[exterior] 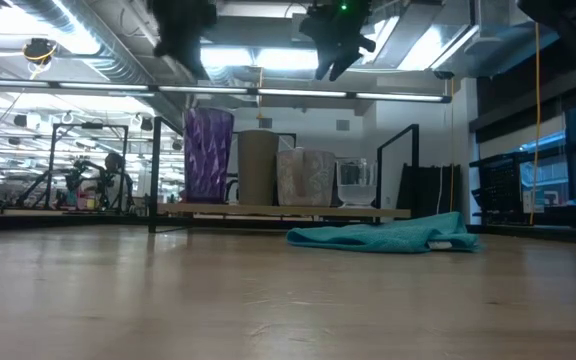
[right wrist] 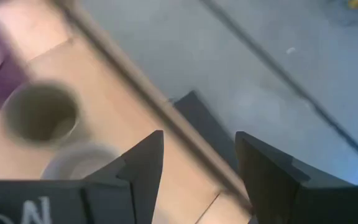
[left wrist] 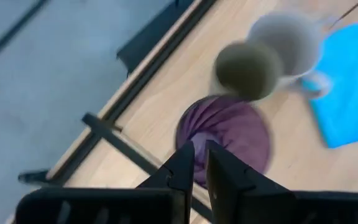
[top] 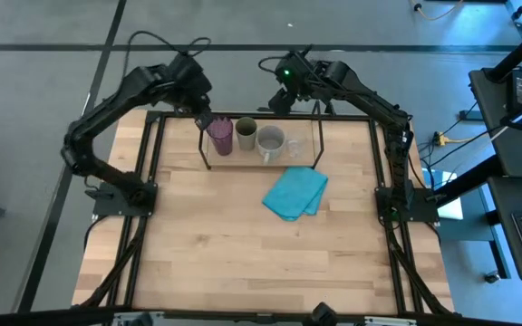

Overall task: Stack small to large cups/mugs on shelf
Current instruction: Return to Home Position

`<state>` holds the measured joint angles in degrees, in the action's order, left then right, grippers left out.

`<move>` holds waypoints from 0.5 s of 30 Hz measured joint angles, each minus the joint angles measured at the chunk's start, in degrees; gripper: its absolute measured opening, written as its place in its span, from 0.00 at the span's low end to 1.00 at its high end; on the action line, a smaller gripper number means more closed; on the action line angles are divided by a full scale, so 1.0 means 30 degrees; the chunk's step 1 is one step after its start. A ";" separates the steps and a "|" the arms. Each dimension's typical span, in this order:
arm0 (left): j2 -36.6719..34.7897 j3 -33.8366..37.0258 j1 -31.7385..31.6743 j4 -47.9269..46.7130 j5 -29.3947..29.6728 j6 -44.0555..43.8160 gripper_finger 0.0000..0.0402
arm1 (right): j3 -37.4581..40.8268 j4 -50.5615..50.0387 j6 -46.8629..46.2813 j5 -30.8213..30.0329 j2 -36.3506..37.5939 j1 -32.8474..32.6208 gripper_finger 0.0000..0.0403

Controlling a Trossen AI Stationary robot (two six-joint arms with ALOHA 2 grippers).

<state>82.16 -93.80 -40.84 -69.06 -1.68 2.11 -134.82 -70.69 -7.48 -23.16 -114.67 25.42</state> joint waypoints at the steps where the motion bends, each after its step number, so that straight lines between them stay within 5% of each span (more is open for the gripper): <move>1: -0.0455 0.0000 0.0213 0.0174 -0.0053 -0.0029 0.08 | 0.0000 -0.0547 0.0146 0.0446 0.0008 -0.0091 0.50; 5: -0.2316 0.0000 0.1425 0.1531 -0.0369 -0.1190 0.08 | -0.0004 -0.0513 -0.0482 0.3034 0.0008 -0.0706 0.50; 15: -0.5160 -0.0007 0.5500 0.5727 -0.0403 -0.5162 0.08 | -0.0037 0.5687 0.1486 1.3024 0.0081 -0.3081 0.50</move>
<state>66.68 -93.82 -24.33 -51.88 -2.89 -13.38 -134.93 -53.63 -3.02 15.91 -114.43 16.17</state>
